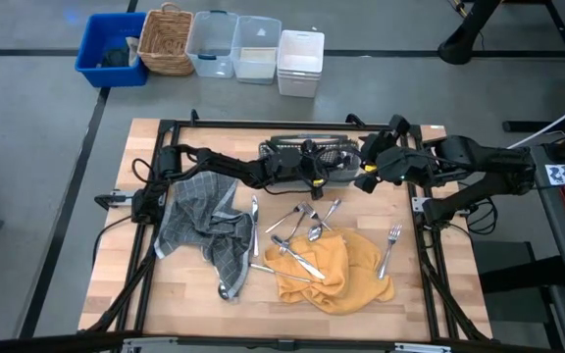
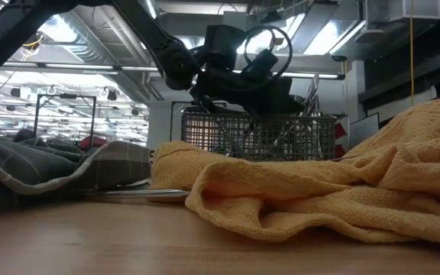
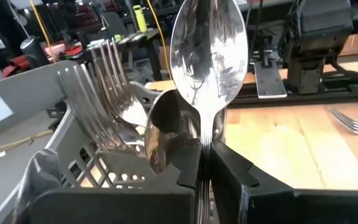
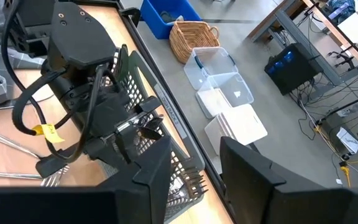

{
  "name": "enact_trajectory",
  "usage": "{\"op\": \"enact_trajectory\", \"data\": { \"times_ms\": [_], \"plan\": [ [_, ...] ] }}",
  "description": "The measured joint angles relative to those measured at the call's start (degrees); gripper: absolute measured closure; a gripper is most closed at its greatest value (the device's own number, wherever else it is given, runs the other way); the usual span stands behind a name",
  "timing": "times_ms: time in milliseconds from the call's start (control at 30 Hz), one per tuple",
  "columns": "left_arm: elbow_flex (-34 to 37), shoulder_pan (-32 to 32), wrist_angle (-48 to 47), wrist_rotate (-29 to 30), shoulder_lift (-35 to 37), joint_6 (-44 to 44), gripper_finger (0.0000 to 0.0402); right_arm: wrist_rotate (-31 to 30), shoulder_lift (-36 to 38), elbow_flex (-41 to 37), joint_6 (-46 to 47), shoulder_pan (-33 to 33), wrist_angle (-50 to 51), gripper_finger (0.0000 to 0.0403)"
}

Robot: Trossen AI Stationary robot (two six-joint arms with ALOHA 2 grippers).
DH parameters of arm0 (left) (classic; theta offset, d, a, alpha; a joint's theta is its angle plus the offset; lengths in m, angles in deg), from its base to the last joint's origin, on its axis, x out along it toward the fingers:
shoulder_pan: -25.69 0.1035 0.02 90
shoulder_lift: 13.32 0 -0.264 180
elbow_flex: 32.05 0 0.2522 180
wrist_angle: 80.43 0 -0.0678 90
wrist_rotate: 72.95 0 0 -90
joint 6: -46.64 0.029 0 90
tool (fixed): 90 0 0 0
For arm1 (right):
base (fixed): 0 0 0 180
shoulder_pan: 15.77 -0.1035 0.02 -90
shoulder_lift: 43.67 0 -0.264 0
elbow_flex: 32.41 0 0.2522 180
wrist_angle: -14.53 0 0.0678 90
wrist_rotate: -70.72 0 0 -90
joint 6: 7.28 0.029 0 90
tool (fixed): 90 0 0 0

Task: Sort silverware
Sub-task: Put the silver spoon into the gray utensil holder

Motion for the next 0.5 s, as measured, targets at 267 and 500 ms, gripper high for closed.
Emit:
{"op": "enact_trajectory", "data": {
  "times_ms": [267,500],
  "plan": [
    [0.01,0.00,0.25,1.24,0.00,-3.64,0.0382,0.09,0.00,0.01,0.00,0.00,0.03,0.0265],
    [-0.02,-0.02,0.36,2.66,0.07,-8.04,0.0325,3.49,0.00,0.01,4.71,0.00,1.88,0.0265]
  ]
}}
